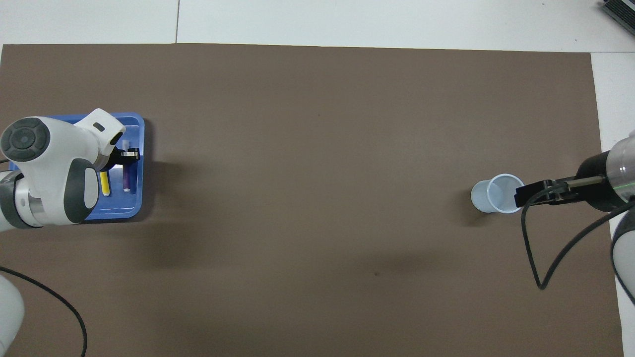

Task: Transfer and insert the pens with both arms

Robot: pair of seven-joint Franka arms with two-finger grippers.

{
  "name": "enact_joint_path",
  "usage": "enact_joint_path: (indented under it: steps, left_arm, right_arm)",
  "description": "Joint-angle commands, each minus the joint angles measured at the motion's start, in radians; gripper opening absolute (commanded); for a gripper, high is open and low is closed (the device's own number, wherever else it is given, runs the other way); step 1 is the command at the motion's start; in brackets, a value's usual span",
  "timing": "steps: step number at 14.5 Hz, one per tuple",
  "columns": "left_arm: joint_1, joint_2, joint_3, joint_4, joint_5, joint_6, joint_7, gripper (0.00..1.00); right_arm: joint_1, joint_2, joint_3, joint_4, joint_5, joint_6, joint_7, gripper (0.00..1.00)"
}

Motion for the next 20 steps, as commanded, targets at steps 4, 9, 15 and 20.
enact_joint_path:
  steps: [4,9,15,20]
  left_arm:
    - [-0.02,-0.079,0.015,0.003,-0.016,-0.115,0.004,0.0]
    - [-0.02,-0.147,0.013,0.005,-0.016,-0.199,0.001,0.0]
    - [-0.02,-0.259,0.013,0.046,-0.014,-0.411,0.004,0.0]
    - [-0.02,-0.32,0.013,0.058,-0.014,-0.477,-0.008,0.0]
  right_arm:
    - [-0.006,-0.026,0.001,-0.029,0.016,0.017,0.01,1.0]
    - [-0.006,-0.032,0.001,-0.034,0.016,0.017,0.01,1.0]
    - [-0.002,-0.034,0.001,-0.037,0.016,0.012,0.011,1.0]
    - [0.003,-0.048,0.001,-0.066,0.016,0.018,0.01,1.0]
